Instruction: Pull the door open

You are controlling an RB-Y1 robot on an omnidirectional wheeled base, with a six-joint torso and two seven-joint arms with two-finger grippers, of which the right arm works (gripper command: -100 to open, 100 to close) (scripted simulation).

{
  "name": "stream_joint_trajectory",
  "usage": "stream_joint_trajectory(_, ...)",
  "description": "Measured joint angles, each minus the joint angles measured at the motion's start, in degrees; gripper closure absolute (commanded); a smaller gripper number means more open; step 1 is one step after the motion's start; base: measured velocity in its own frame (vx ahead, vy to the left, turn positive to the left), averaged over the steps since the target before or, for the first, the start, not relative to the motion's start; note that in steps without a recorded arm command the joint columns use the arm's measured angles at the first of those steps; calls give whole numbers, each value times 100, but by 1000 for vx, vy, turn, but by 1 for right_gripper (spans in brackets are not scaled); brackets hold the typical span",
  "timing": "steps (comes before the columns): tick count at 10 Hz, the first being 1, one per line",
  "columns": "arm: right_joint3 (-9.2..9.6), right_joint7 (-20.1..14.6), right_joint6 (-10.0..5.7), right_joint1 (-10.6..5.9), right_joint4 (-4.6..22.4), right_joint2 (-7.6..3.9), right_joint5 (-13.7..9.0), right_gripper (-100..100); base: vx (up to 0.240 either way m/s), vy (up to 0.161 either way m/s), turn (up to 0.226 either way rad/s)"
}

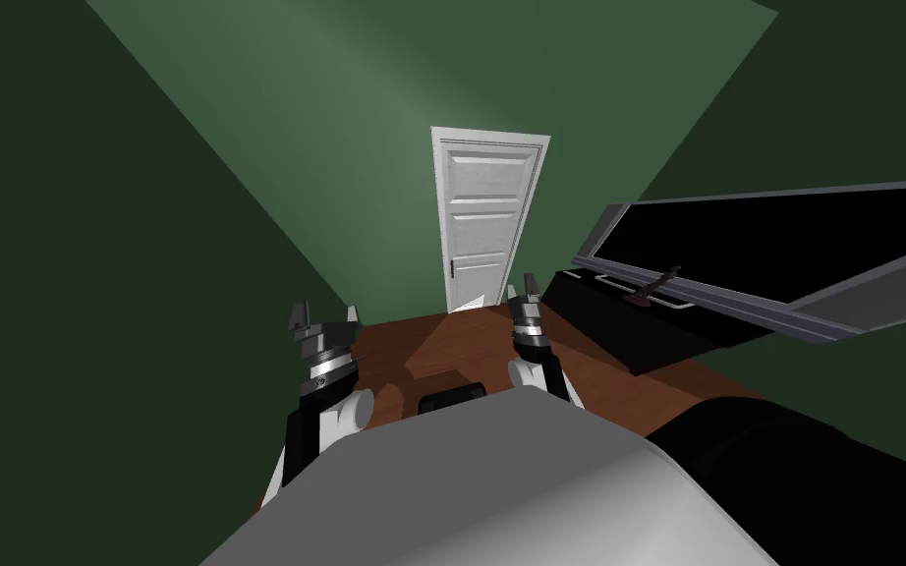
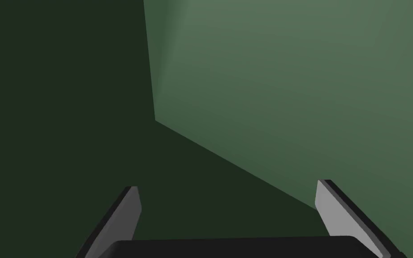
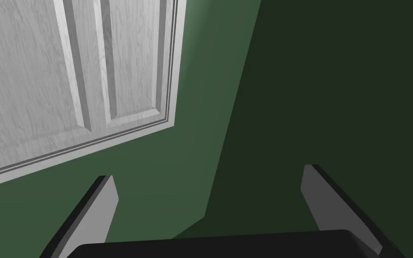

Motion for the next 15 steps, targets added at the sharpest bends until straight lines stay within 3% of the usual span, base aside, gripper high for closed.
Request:
stream_joint_trajectory(7, -213, -742, -210, -311, 854, -251, -299, -100, 122, -23, 115)
stream_joint_trajectory(9, -300, -994, -206, -474, 1114, -306, -401, -100, 98, -25, 88)
stream_joint_trajectory(14, -409, -1594, -423, -630, 1772, -416, -620, -100, 93, -28, 117)
stream_joint_trajectory(15, -453, -1725, -484, -722, 1978, -442, -671, -100, 102, -40, 122)
